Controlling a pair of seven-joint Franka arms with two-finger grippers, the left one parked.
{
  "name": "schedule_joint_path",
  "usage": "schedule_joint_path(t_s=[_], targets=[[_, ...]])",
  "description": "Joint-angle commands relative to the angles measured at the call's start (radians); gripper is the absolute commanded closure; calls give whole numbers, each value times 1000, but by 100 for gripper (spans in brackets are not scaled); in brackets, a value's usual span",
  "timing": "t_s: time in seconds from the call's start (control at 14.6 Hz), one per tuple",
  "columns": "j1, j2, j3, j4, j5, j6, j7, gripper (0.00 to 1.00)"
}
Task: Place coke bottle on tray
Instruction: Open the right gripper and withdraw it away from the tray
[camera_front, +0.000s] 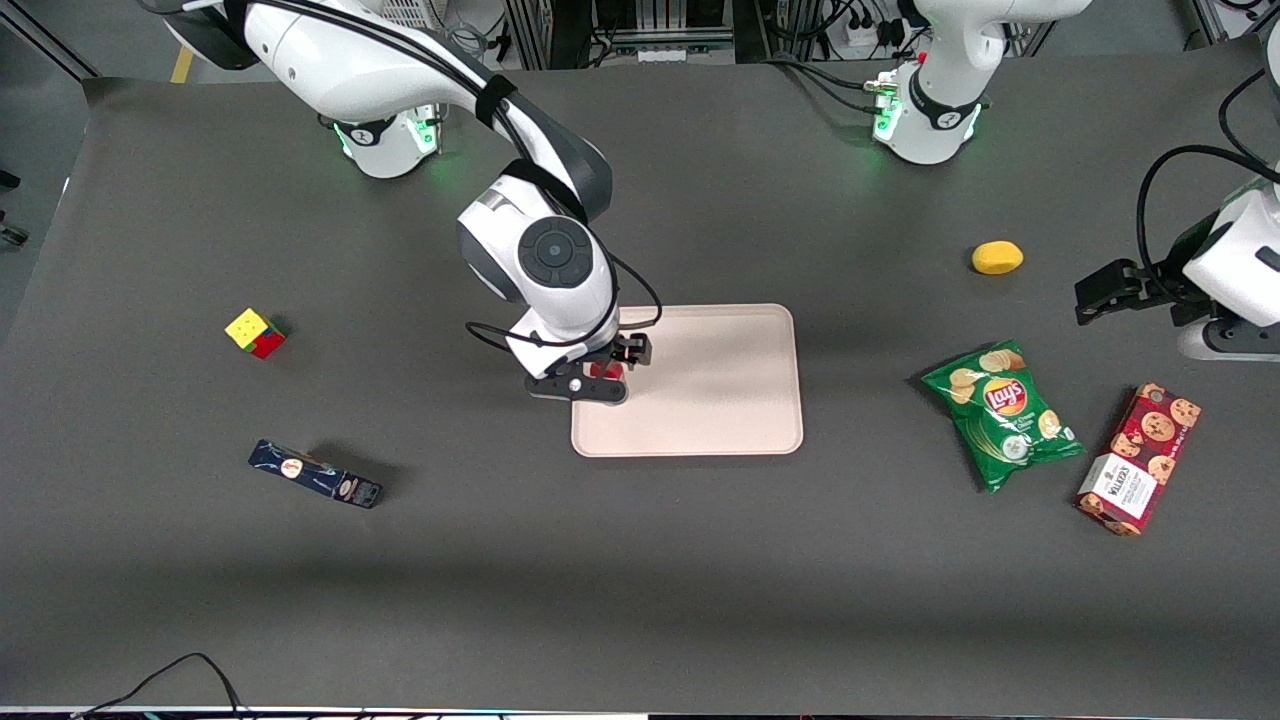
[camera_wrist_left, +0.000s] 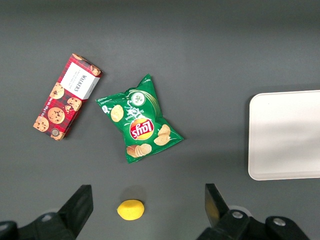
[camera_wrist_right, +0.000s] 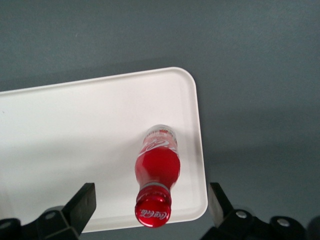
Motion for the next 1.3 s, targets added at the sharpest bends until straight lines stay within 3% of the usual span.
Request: schedule_joint_path(t_s=[0.0, 0.27, 0.68, 1.02, 1.23], targets=[[-46, -76, 7, 3, 0, -22, 23, 0], [-187, -218, 7, -7, 127, -153, -182, 0], [-366, -502, -15, -237, 132, -134, -425, 0], [-377, -700, -246, -450, 270, -88, -799, 0], [-379, -791, -299, -546, 269, -86, -855, 0]])
